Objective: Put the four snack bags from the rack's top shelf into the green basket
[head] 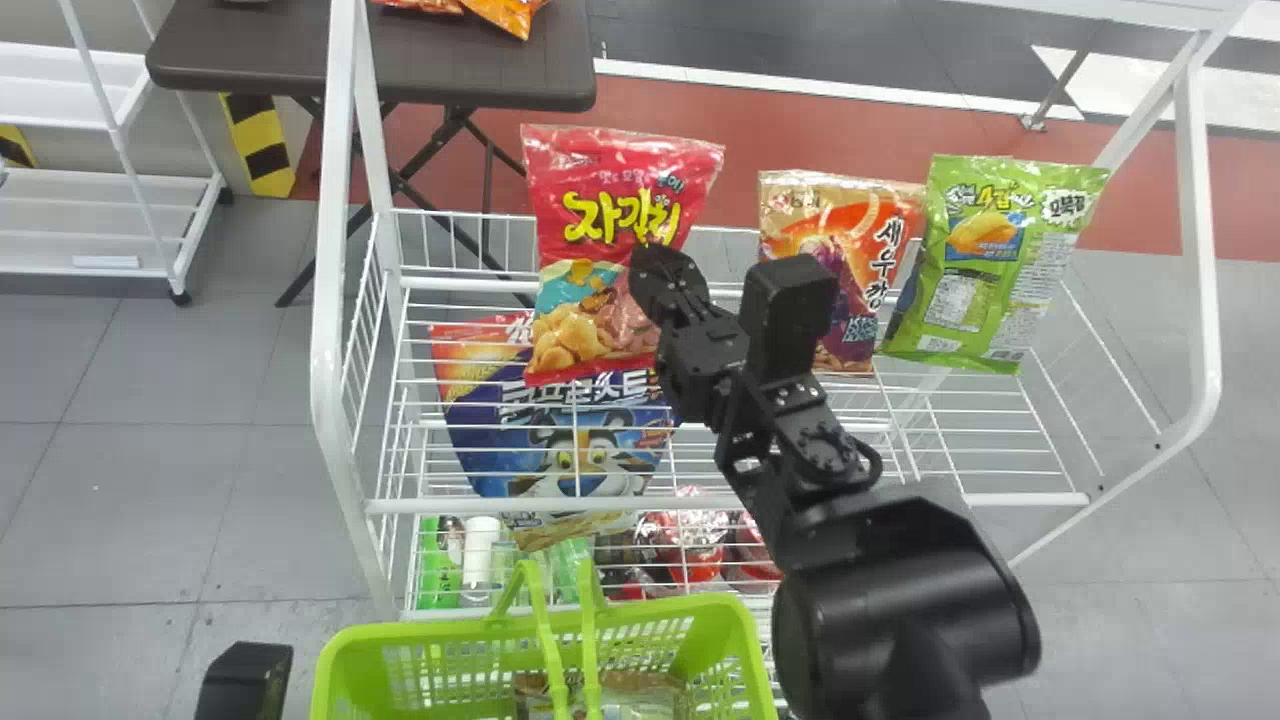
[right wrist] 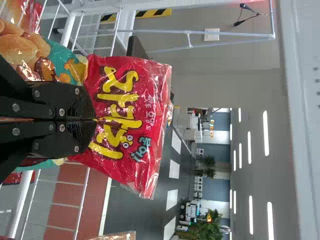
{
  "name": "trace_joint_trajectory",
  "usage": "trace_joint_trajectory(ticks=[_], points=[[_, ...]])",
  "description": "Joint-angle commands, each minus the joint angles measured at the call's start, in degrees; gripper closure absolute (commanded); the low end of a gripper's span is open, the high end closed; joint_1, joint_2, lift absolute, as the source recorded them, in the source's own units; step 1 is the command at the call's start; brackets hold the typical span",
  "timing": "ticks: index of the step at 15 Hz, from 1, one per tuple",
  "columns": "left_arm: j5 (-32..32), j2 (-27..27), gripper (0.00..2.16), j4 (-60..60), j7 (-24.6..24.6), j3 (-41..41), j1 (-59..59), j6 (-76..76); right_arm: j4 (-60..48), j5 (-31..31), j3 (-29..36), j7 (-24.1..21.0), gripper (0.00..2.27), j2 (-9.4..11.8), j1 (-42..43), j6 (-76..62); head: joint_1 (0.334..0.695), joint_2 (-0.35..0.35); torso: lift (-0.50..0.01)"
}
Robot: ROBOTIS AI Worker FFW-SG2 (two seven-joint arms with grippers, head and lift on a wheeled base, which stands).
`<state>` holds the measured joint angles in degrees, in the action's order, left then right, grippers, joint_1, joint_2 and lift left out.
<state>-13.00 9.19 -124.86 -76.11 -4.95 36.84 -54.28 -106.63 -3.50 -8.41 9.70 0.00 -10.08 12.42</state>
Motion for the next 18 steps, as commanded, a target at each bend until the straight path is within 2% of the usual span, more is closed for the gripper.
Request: trace_joint_trajectory(ticks=[1, 4, 7, 10, 13, 18], points=[[0.1, -0.1, 1.75, 0.0, 0.0, 0.1, 0.0, 0.0, -6.8, 0.2, 0.7, 0.1, 1.89, -0.1, -4.9, 0.0, 0.695, -0.181, 0.0], [0.1, -0.1, 1.75, -0.1, 0.1, 0.3, -0.2, 0.0, -19.1, 3.3, 4.4, 2.5, 1.89, 0.3, -13.0, 7.1, 0.695, -0.204, 0.0], [0.1, -0.3, 1.75, 0.1, 0.3, 0.6, -0.6, 0.2, -31.2, 8.2, 9.6, 4.2, 1.89, 2.5, -21.6, 22.0, 0.695, -0.268, 0.0], [0.1, -0.4, 1.75, 0.4, 0.8, 0.1, -1.1, 0.0, -39.3, 11.8, 15.7, 6.7, 1.89, 3.0, -28.5, 33.2, 0.695, -0.35, 0.0], [0.2, -0.8, 1.75, 0.3, 1.7, -0.3, -0.6, 0.4, -42.8, 16.2, 20.0, 9.8, 1.89, 4.1, -31.8, 44.1, 0.695, -0.35, 0.0], [0.5, -1.0, 1.75, 0.1, 2.3, -0.9, -0.7, 0.7, -43.0, 20.7, 22.1, 15.7, 1.89, 5.2, -35.4, 59.6, 0.695, -0.35, 0.0]])
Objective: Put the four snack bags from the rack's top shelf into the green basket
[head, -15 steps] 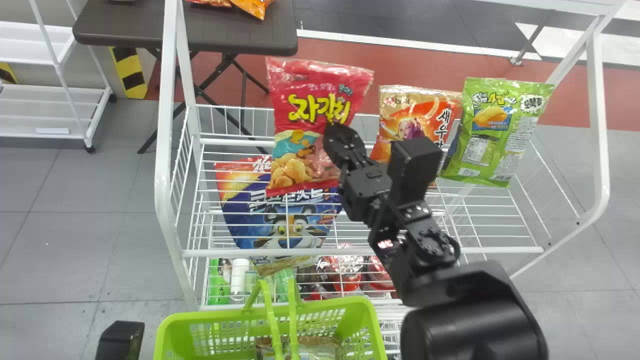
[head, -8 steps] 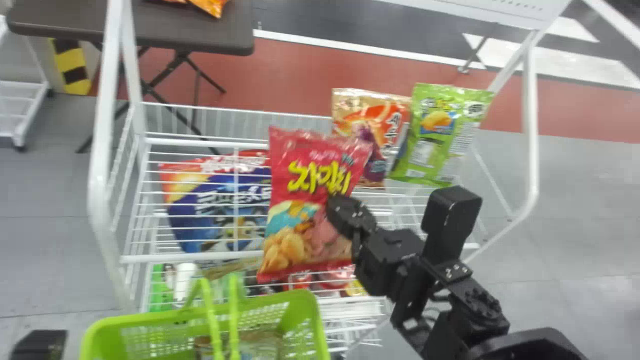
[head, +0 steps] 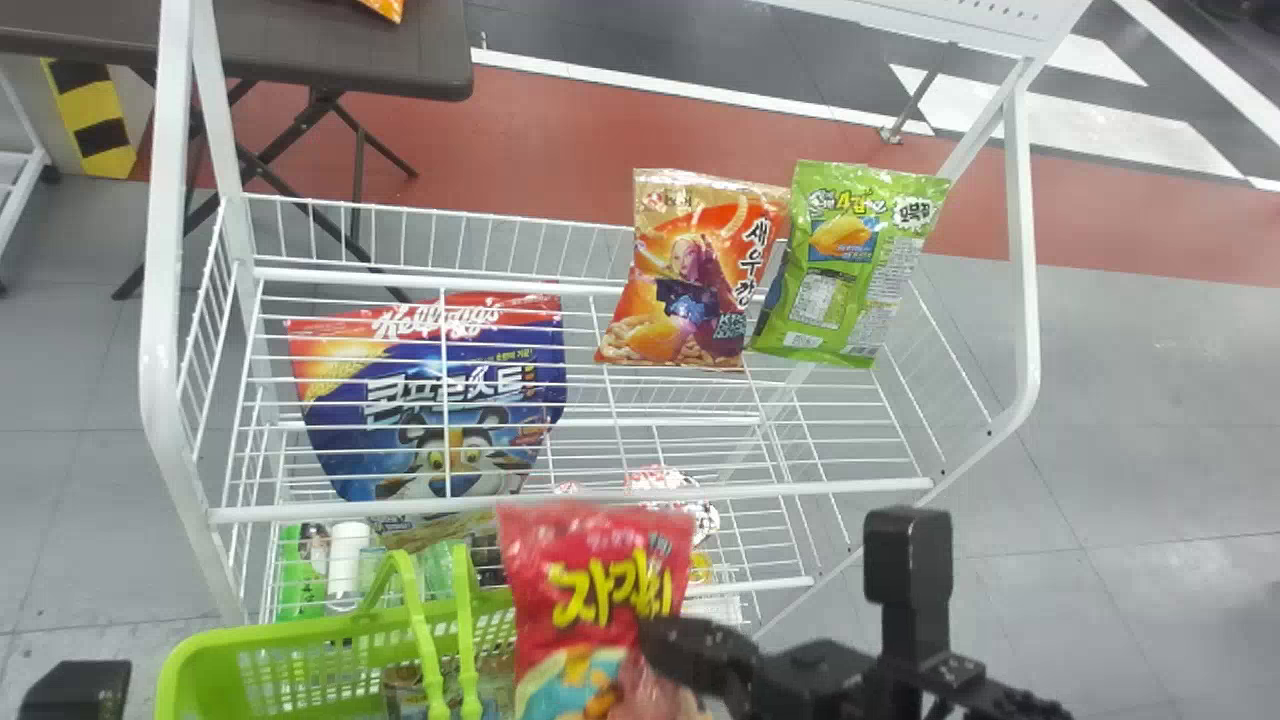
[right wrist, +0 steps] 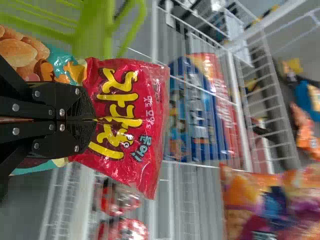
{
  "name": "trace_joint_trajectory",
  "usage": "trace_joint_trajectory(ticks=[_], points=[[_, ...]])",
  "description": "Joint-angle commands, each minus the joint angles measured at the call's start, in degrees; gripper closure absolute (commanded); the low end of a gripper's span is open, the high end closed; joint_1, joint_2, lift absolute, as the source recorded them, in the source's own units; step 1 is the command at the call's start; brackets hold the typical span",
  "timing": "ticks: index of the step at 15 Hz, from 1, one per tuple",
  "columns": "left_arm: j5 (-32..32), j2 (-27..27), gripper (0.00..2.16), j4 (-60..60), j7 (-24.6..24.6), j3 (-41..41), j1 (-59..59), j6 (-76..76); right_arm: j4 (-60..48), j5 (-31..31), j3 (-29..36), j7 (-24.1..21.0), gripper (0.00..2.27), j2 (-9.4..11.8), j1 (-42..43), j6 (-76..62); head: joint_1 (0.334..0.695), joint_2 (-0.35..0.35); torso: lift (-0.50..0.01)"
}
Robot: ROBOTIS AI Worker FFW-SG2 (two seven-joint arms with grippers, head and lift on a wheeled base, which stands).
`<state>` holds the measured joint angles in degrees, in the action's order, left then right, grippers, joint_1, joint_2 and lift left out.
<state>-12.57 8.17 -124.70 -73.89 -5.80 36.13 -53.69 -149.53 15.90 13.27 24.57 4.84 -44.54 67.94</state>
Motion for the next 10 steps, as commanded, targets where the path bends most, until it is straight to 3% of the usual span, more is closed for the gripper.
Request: trace_joint_trajectory(ticks=[1, 6, 10], points=[[0.1, -0.1, 1.75, 0.0, 0.1, -0.1, 0.0, 0.1, 0.1, 1.8, 0.3, 1.9, 1.89, 0.4, -1.3, 5.1, 0.695, -0.35, 0.0], [0.3, 0.0, 1.75, -0.1, 0.1, -0.9, -0.1, -0.1, 0.6, 1.2, -6.0, 2.1, 1.89, 0.9, -1.8, 5.7, 0.695, -0.35, 0.0], [0.3, 0.0, 1.75, -0.1, -0.2, -0.8, 0.1, 0.1, 3.0, -1.7, -12.5, 2.1, 1.89, 2.6, -1.8, 7.3, 0.695, -0.35, 0.0]])
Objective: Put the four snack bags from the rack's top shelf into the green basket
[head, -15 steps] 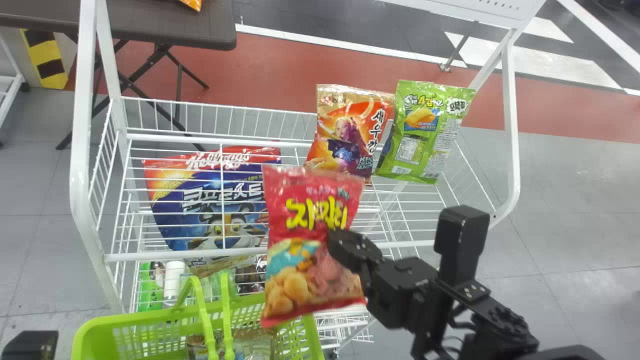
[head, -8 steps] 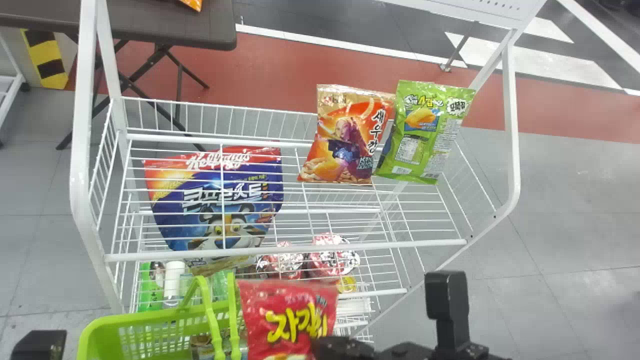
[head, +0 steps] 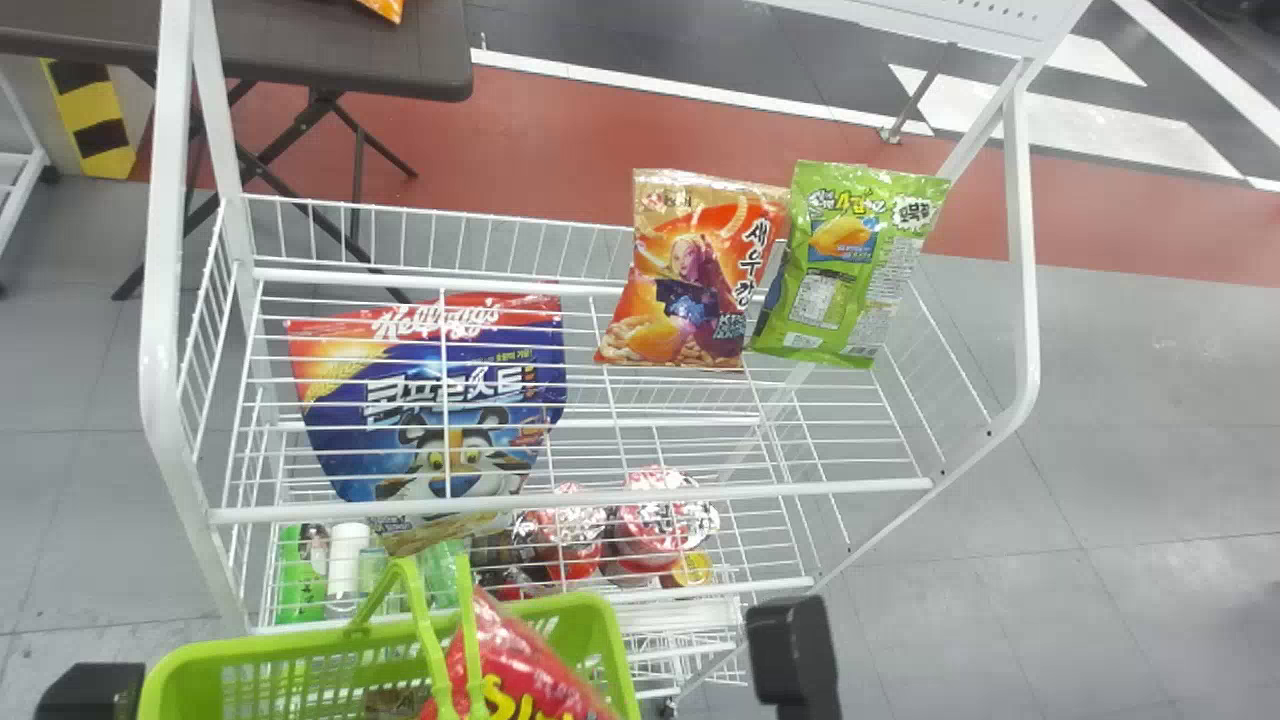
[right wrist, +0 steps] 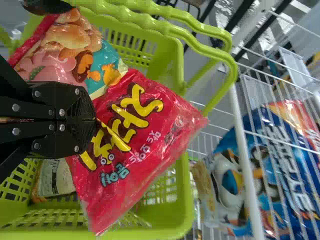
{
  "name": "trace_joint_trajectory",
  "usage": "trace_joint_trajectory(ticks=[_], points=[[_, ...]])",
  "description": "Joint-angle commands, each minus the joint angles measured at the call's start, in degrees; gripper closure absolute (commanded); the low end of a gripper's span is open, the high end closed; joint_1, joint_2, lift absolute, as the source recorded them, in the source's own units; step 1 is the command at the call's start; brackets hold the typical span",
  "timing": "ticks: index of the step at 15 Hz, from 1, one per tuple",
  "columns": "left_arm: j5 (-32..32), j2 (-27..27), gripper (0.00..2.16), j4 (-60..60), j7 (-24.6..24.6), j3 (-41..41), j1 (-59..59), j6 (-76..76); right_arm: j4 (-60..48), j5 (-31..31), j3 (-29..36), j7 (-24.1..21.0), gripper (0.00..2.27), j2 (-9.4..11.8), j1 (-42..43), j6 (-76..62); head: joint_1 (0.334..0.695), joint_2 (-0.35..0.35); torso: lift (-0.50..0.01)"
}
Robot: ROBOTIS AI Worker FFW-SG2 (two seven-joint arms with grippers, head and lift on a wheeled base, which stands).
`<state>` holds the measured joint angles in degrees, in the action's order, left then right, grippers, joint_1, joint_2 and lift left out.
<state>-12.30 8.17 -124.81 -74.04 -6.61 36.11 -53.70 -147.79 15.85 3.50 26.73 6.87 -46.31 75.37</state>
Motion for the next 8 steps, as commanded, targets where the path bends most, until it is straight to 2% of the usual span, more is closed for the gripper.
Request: trace_joint_trajectory(ticks=[1, 4, 8], points=[[0.0, 0.0, 1.75, 0.0, 0.0, 0.0, 0.0, 0.1, 2.0, -2.0, -3.8, -0.1, 1.89, 1.0, 0.0, -0.9, 0.695, -0.35, 0.0], [0.0, 0.0, 1.75, 0.0, 0.1, -0.5, -0.3, 0.1, 3.3, -3.1, -6.5, -0.9, 1.89, 1.8, 0.3, -3.3, 0.695, -0.35, 0.0], [0.0, 0.1, 1.75, -0.2, 0.0, -0.3, -0.3, -0.1, 7.8, -6.7, -10.9, -5.1, 1.88, 2.9, 2.3, -10.7, 0.695, -0.35, 0.0]])
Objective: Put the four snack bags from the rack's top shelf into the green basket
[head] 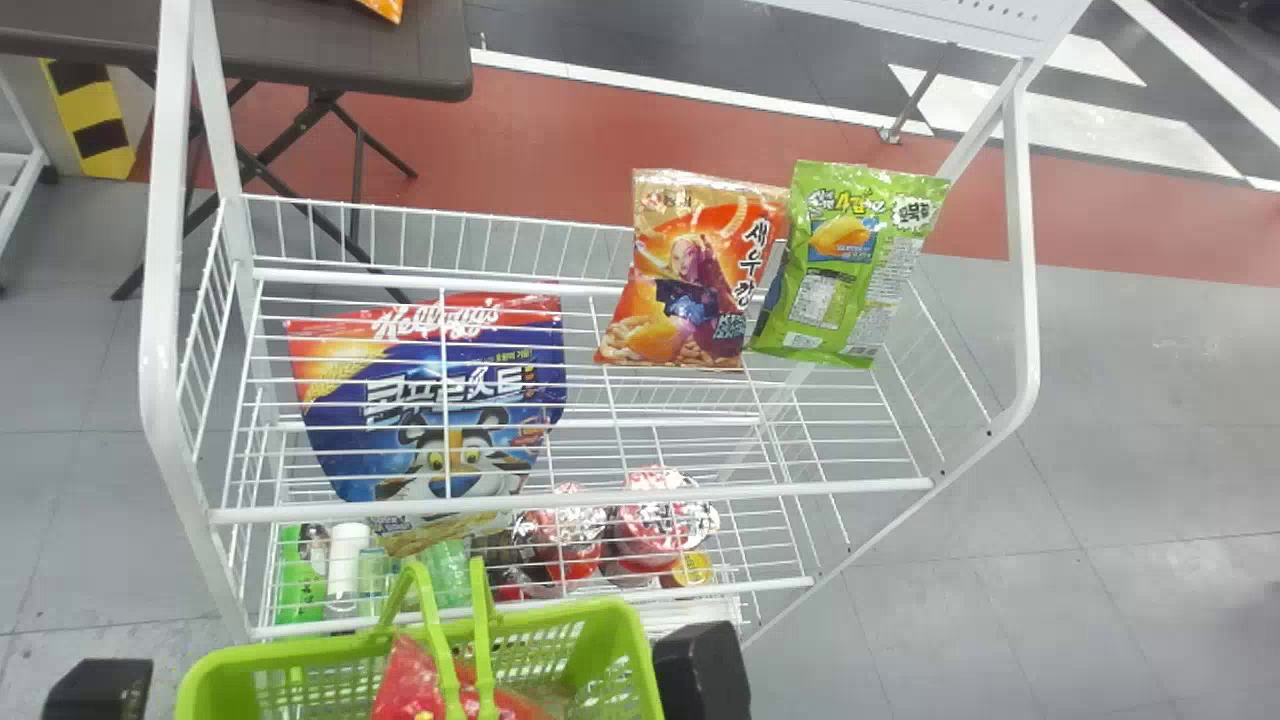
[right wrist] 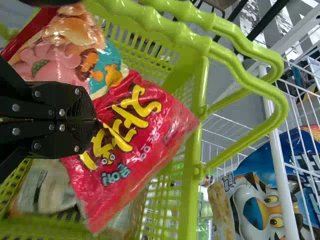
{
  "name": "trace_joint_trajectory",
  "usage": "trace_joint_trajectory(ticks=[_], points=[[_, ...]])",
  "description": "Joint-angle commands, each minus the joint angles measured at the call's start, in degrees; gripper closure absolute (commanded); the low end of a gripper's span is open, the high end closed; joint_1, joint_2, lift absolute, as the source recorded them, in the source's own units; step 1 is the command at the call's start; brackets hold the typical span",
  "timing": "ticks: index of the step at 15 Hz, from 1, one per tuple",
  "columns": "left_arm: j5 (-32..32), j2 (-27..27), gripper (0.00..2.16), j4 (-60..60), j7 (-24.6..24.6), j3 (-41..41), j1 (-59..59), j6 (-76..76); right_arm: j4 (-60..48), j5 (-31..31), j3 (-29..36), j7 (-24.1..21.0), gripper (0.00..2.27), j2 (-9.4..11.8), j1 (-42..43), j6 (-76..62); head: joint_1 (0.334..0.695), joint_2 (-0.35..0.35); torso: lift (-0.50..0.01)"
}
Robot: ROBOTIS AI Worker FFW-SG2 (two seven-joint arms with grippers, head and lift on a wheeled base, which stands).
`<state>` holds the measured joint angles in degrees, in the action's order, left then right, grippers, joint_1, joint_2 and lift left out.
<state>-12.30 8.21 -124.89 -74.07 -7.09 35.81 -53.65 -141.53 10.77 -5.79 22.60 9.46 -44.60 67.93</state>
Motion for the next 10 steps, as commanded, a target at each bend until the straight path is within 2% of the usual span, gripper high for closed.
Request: trace_joint_trajectory(ticks=[1, 2, 3, 4, 7, 10], points=[[0.0, 0.1, 1.75, -0.2, 0.0, 0.2, 0.2, -0.1, 2.3, -2.3, -1.9, -2.0, 1.82, 0.7, 1.1, -4.7, 0.695, -0.35, 0.0], [0.0, 0.1, 1.75, -0.2, -0.1, 0.2, 0.2, -0.1, 2.6, -2.6, -2.0, -2.8, 1.39, 0.9, 1.4, -4.7, 0.695, -0.35, 0.0], [0.0, 0.1, 1.75, -0.3, -0.1, 0.2, 0.3, -0.1, 2.6, -3.8, -1.9, -3.3, 0.22, 1.2, 1.4, -5.0, 0.695, -0.35, 0.0], [0.0, 0.1, 1.75, -0.4, 0.0, 0.2, 0.4, -0.1, 2.4, -4.7, -1.8, -3.3, 0.0, 1.5, 1.5, -5.2, 0.695, -0.35, 0.0], [0.0, 0.1, 1.75, -0.4, 0.1, 0.2, 0.4, -0.3, 1.3, -4.7, 0.8, -3.1, 0.05, 2.1, 1.0, -7.5, 0.695, -0.35, 0.0], [0.0, 0.1, 1.75, -0.5, 0.1, -0.2, 0.3, -0.3, 3.7, -4.4, 3.2, -4.2, 0.05, 1.6, 1.4, -23.5, 0.695, -0.35, 0.0]])
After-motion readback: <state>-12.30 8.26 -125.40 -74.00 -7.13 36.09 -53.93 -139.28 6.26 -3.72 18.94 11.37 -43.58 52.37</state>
